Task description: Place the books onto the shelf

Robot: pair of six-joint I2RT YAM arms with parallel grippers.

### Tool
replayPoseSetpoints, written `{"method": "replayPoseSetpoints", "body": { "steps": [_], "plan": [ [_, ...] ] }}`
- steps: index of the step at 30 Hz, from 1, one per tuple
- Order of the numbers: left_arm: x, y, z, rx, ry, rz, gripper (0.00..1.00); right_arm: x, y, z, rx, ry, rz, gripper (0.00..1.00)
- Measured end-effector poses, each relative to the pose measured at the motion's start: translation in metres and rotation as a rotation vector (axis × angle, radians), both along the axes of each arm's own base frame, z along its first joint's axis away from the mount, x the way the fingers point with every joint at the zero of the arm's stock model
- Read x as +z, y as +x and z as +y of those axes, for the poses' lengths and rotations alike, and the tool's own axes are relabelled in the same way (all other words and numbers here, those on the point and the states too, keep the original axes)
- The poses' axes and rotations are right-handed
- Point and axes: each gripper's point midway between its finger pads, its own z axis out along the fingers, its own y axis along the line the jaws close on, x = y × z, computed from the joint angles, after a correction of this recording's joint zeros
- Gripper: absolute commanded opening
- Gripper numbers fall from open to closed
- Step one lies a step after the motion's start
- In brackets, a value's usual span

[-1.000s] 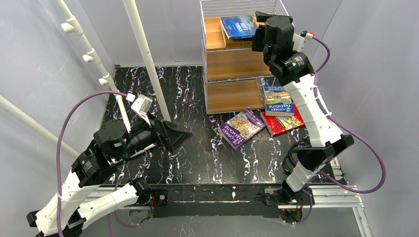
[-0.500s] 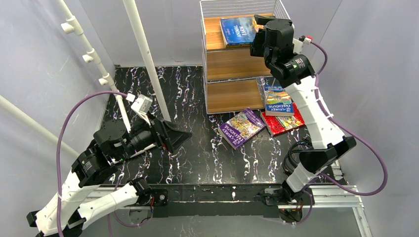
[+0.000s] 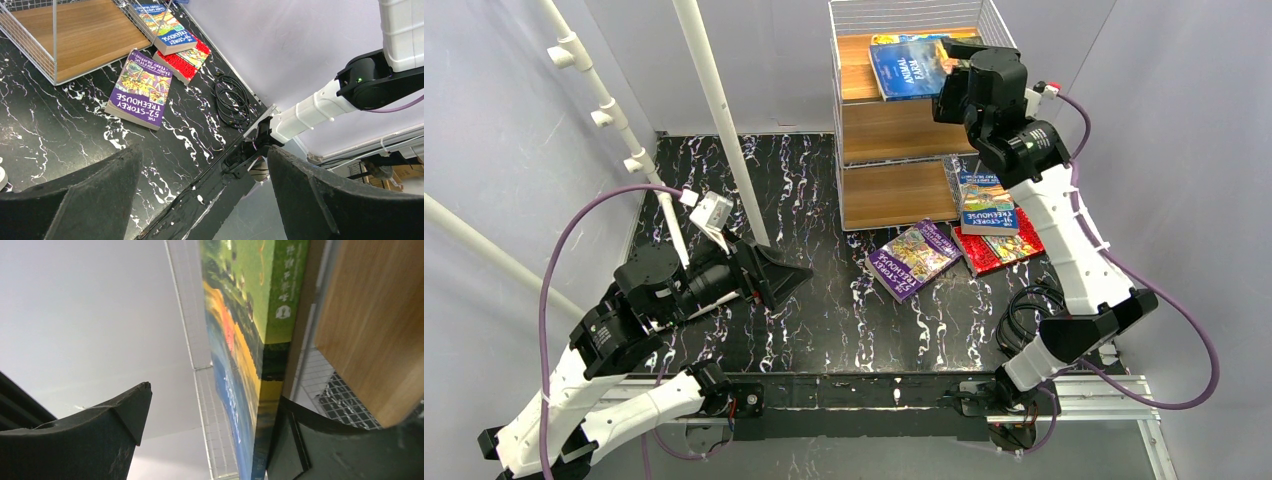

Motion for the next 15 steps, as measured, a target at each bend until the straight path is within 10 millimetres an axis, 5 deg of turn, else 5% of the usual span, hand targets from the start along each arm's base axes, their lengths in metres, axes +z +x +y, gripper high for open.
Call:
{"method": "replayPoseSetpoints", "body": {
  "steps": [15],
  "plan": [
    [-0.004, 0.001, -0.001, 0.000, 0.006, 0.005, 0.92, -0.028, -0.004, 0.001, 0.017, -0.051, 0.076, 0.83]
  ]
}}
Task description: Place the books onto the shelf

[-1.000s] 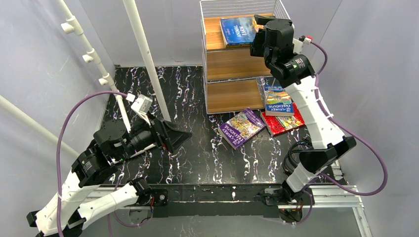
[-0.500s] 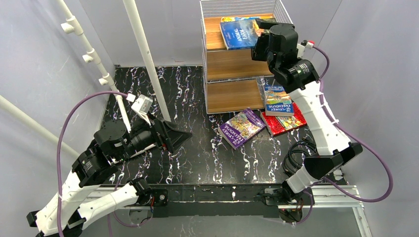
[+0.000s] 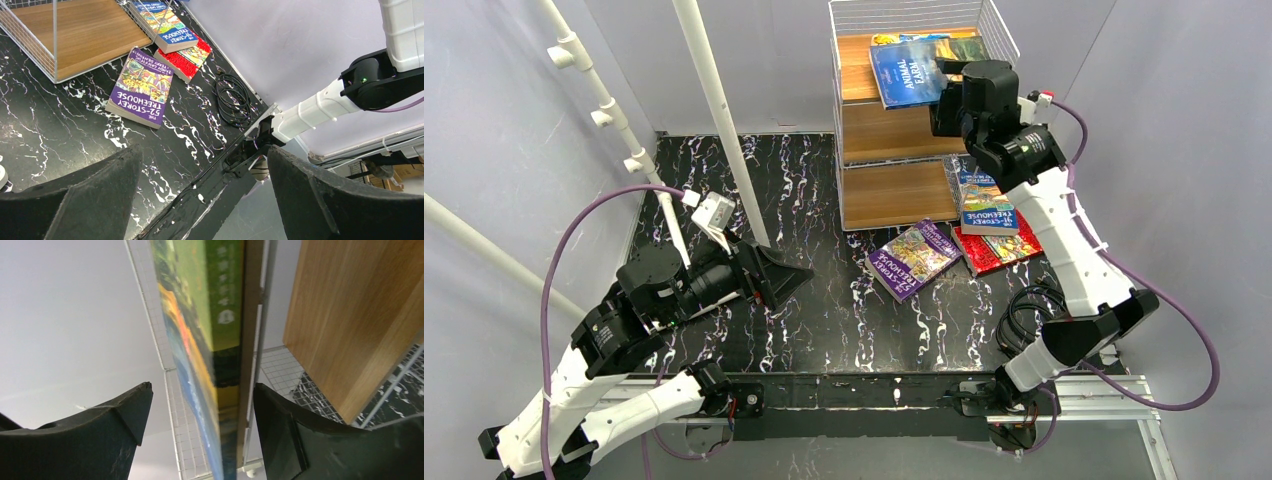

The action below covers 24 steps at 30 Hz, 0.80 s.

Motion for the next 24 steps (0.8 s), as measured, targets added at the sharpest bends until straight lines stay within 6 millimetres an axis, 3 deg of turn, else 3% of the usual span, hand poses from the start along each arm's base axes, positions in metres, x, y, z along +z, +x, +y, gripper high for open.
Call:
{"method": "replayPoseSetpoints", "body": {
  "steps": [7, 15, 20, 24],
  "plan": [
    [-0.001, 0.000, 0.000, 0.000, 0.001, 0.001, 0.92, -0.018, -0.015, -0.005, 0.035, -0.070, 0.006, 0.85],
    [0.001, 0.000, -0.001, -0.001, -0.005, -0.003, 0.93, 0.004, -0.041, -0.018, 0.072, -0.174, -0.147, 0.85],
    [0.003, 0.000, -0.002, -0.005, -0.012, -0.006, 0.92, -0.001, -0.049, -0.021, 0.088, -0.215, -0.188, 0.77],
    [0.004, 0.000, -0.002, -0.005, -0.015, -0.008, 0.92, -0.004, -0.045, -0.019, 0.102, -0.228, -0.205, 0.63]
  ]
}}
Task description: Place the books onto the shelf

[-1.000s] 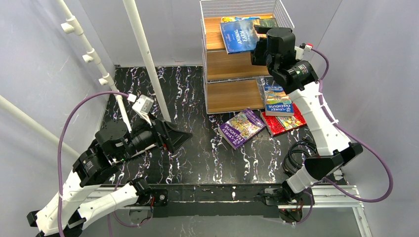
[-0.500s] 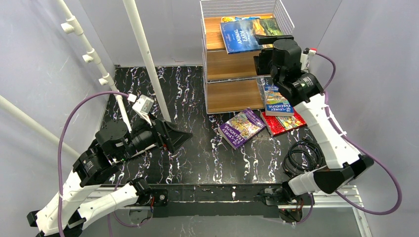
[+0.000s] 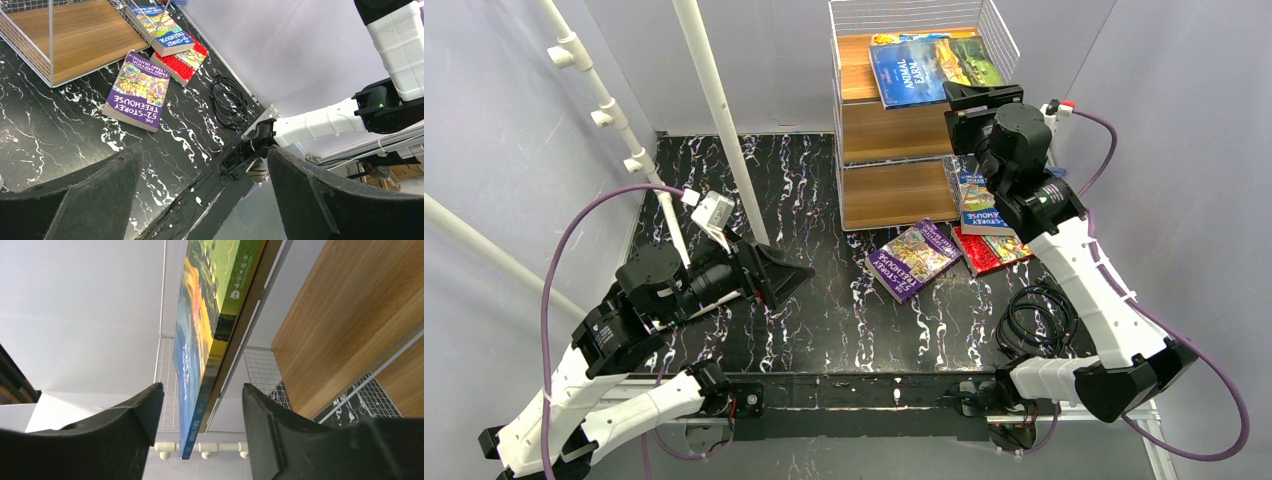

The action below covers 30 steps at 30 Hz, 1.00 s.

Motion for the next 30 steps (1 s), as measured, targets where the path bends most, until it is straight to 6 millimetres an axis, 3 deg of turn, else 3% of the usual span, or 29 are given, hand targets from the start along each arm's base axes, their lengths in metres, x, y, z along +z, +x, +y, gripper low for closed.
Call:
{"method": "replayPoseSetpoints", "body": {
  "steps": [9, 15, 30],
  "plan": [
    [0.000, -0.001, 0.001, 0.000, -0.003, -0.002, 0.93, 0.003, 0.004, 0.005, 0.023, 0.013, -0.030, 0.38],
    [0.000, -0.002, 0.003, 0.000, -0.005, -0.004, 0.92, -0.003, 0.008, 0.007, 0.028, 0.048, -0.027, 0.01],
    [-0.003, -0.002, 0.003, 0.002, 0.000, 0.000, 0.92, 0.002, 0.019, 0.005, -0.011, 0.122, -0.044, 0.01]
  ]
}}
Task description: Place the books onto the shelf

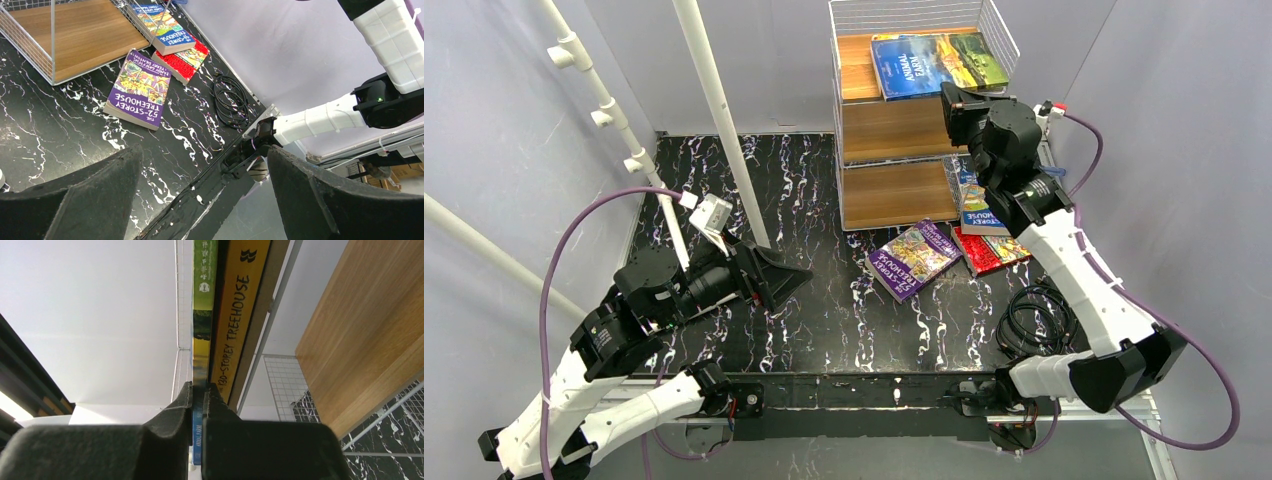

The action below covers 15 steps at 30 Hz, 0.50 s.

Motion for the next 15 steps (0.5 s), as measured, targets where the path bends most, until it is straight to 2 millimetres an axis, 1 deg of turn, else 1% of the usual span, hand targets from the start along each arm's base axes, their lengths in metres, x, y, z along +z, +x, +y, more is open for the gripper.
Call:
{"method": "replayPoseSetpoints", "body": {
  "steps": [8, 15],
  "plan": [
    [0.000, 0.000, 0.000, 0.001, 0.001, 0.001, 0.92, 0.004, 0.016, 0.002, -0.035, 0.020, 0.008, 0.01],
    [-0.001, 0.001, 0.000, 0.001, 0.003, 0.002, 0.93, 0.003, 0.021, 0.002, -0.049, 0.051, 0.017, 0.01]
  ]
}}
